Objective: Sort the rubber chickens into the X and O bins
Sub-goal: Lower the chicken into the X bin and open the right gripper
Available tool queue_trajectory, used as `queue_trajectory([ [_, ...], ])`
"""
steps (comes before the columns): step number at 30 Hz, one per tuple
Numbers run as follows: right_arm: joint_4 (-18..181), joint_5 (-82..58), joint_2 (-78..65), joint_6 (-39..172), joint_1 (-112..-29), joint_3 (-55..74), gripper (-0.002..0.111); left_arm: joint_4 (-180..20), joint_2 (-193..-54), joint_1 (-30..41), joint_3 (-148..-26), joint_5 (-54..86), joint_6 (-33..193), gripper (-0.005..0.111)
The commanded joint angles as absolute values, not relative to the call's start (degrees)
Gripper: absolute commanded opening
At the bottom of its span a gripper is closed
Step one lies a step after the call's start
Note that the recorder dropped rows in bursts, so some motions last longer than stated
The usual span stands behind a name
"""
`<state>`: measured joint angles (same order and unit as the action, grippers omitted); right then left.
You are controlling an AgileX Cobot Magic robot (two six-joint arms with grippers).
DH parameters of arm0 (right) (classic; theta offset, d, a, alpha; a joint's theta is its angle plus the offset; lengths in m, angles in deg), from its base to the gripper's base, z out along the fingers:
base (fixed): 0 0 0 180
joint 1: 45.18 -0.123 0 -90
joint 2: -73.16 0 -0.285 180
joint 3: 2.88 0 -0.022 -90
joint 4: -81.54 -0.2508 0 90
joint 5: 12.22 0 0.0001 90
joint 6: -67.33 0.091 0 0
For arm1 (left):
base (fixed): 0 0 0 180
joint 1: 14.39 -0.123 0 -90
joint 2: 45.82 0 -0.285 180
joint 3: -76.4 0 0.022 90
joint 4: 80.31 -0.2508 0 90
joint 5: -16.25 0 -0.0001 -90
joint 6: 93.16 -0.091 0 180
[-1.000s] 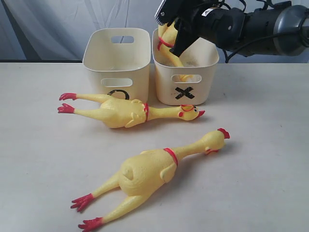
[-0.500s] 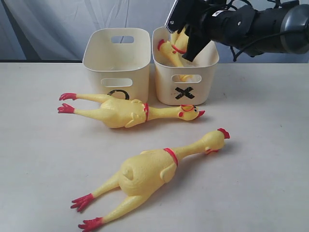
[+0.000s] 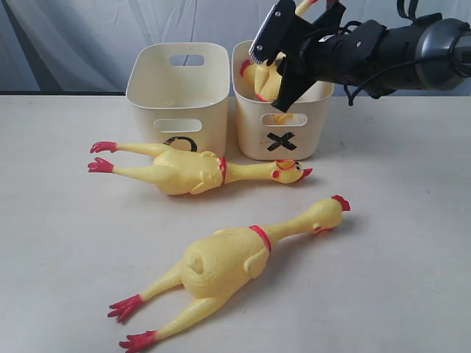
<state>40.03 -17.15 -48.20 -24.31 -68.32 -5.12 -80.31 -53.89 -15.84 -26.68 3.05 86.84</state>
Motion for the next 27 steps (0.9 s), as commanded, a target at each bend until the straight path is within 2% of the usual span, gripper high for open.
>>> queue_trajectory([
  [1,41.3,-15.6,-48.1,-24.6,-68.0,-5.2,0.026,-79.9,-53.6,-16.0,-26.4,3.4,86.8,0.000],
  [5,42.6,-16.0,-48.1,-24.6,-68.0,-5.2,0.056,-79.9,-53.6,-16.0,-26.4,3.4,86.8,0.000],
  [7,42.6,-16.6,-48.1,-24.6,-68.0,-5.2,0.062,-79.9,-53.6,-16.0,-26.4,3.4,86.8,0.000],
  [27,39.3,-17.6,-44.0,-24.2,-68.0,-5.2,0.063,-79.9,-53.6,-16.0,-26.4,3.4,86.8,0.000],
])
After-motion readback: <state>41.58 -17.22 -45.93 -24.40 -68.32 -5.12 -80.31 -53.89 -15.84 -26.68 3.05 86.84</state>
